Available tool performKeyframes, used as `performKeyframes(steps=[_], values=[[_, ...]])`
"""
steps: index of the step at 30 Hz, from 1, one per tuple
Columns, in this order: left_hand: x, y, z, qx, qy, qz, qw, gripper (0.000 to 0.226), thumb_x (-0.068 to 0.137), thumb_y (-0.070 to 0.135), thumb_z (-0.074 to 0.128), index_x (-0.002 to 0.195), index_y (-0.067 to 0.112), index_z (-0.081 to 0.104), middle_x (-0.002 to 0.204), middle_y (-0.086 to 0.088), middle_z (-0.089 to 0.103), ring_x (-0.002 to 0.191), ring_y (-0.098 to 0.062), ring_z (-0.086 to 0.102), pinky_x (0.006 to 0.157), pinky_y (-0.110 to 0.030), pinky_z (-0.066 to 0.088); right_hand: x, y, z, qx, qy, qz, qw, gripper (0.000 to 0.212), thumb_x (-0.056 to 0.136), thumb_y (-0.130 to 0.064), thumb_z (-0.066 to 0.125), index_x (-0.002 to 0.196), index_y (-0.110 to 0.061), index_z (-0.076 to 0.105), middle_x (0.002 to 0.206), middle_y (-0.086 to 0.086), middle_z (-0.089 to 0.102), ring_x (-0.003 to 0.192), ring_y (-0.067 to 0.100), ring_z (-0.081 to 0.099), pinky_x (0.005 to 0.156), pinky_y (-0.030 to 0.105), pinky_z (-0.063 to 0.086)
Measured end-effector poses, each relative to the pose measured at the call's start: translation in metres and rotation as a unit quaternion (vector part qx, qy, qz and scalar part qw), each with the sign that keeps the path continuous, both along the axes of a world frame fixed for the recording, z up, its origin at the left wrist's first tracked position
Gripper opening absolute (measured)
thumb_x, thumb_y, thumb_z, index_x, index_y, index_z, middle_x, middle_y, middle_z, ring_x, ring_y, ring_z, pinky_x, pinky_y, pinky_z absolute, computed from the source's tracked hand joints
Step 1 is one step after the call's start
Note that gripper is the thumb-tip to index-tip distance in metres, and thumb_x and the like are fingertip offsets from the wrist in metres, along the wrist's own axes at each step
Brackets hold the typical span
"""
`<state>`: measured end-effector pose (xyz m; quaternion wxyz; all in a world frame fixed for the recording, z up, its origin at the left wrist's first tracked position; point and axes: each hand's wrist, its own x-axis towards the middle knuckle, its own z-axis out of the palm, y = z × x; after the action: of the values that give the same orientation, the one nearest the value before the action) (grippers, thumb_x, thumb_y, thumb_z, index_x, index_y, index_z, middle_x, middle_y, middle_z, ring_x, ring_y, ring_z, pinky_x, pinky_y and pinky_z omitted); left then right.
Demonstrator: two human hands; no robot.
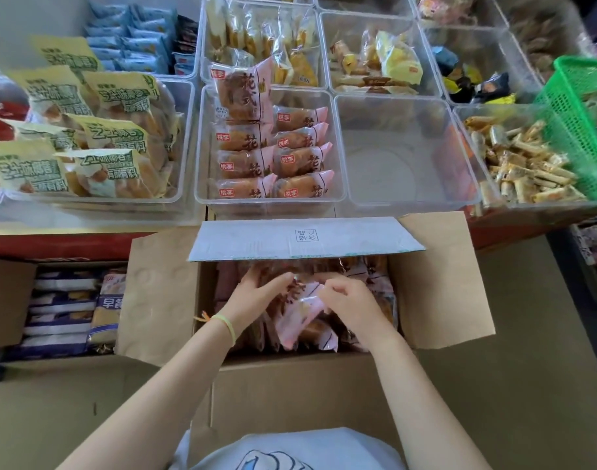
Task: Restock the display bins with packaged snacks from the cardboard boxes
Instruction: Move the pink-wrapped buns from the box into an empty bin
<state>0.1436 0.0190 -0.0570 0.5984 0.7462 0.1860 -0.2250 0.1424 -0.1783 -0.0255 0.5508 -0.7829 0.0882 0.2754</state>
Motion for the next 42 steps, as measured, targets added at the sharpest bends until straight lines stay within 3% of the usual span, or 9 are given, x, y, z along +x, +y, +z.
performKeyframes(steps=[4,8,12,15,19,26,30,34,42], values=[[-0.004,0.019,0.019,-0.217,0.131,-0.115,0.960,0.068,0.069,0.055,0.076,0.125,0.016,0.065,0.127,-0.011,0.067,0.116,-0.027,0.064,0.105,-0.043,0.047,0.009,-0.010,0.019,0.195,0.085,-0.057,0.975,0.029,0.081,-0.014,0.054,0.088,0.011,0.066,0.100,0.022,0.073,0.089,0.035,0.067,0.086,0.049,0.054],[0.001,0.020,0.056,-0.316,0.040,-0.217,0.923,0.057,0.085,0.022,0.073,0.138,0.015,0.055,0.137,-0.015,0.058,0.128,-0.033,0.054,0.109,-0.047,0.042,0.022,-0.005,0.048,0.250,0.049,-0.105,0.961,0.037,0.076,-0.032,0.063,0.079,0.001,0.046,0.096,0.026,0.058,0.087,0.035,0.055,0.075,0.042,0.048],[0.026,0.035,0.096,-0.297,-0.058,-0.112,0.947,0.043,0.080,0.014,0.073,0.122,0.013,0.066,0.121,-0.011,0.069,0.113,-0.025,0.065,0.090,-0.030,0.053,0.047,0.004,0.071,0.209,-0.012,-0.034,0.977,0.055,0.084,-0.057,0.068,0.109,-0.011,0.055,0.106,0.029,0.061,0.101,0.047,0.061,0.088,0.058,0.050],[0.056,0.057,0.107,-0.242,-0.119,-0.076,0.960,0.041,0.078,0.018,0.077,0.117,0.005,0.069,0.116,-0.013,0.070,0.106,-0.026,0.067,0.089,-0.031,0.054,0.072,0.025,0.084,0.145,-0.053,0.057,0.986,0.053,0.082,-0.044,0.077,0.124,-0.018,0.059,0.120,0.015,0.068,0.113,0.035,0.065,0.094,0.054,0.053],[0.094,0.075,0.095,-0.075,-0.149,0.105,0.980,0.070,0.060,0.053,0.087,0.113,0.014,0.063,0.105,-0.003,0.070,0.093,-0.020,0.067,0.075,-0.035,0.056,0.116,0.062,0.071,0.139,-0.076,-0.053,0.986,0.039,0.079,-0.028,0.081,0.112,-0.018,0.062,0.114,0.010,0.072,0.109,0.028,0.069,0.093,0.051,0.056],[0.168,0.090,0.068,0.049,-0.169,0.159,0.971,0.040,0.081,0.027,0.080,0.115,0.012,0.067,0.103,-0.001,0.072,0.099,-0.016,0.068,0.093,-0.036,0.056,0.203,0.100,0.036,0.076,-0.075,-0.043,0.993,0.060,0.072,-0.042,0.086,0.121,-0.019,0.060,0.111,-0.004,0.073,0.110,0.015,0.066,0.103,0.042,0.051],[0.211,0.083,0.056,0.085,-0.188,0.117,0.972,0.047,0.087,0.025,0.072,0.132,0.017,0.059,0.113,0.002,0.068,0.102,-0.010,0.065,0.087,-0.025,0.055,0.256,0.095,0.022,0.046,-0.124,-0.088,0.987,0.063,0.066,-0.036,0.090,0.119,-0.016,0.061,0.108,-0.003,0.074,0.106,0.016,0.068,0.102,0.044,0.051],[0.248,0.071,0.033,0.201,-0.185,0.037,0.961,0.056,0.089,0.017,0.060,0.144,0.021,0.048,0.143,-0.005,0.052,0.129,-0.018,0.049,0.110,-0.036,0.040,0.307,0.076,0.016,-0.005,-0.173,-0.208,0.963,0.054,0.073,-0.023,0.088,0.117,-0.012,0.059,0.097,-0.009,0.069,0.093,0.011,0.066,0.095,0.036,0.053],[0.290,0.052,0.009,0.364,-0.159,-0.126,0.909,0.062,0.090,0.026,0.058,0.148,0.038,0.037,0.165,0.008,-0.004,0.151,-0.028,0.000,0.119,-0.049,0.021,0.377,0.062,-0.011,-0.079,-0.164,-0.152,0.971,0.045,0.074,-0.025,0.087,0.107,-0.021,0.057,0.105,-0.004,0.068,0.100,0.016,0.064,0.091,0.030,0.050]])
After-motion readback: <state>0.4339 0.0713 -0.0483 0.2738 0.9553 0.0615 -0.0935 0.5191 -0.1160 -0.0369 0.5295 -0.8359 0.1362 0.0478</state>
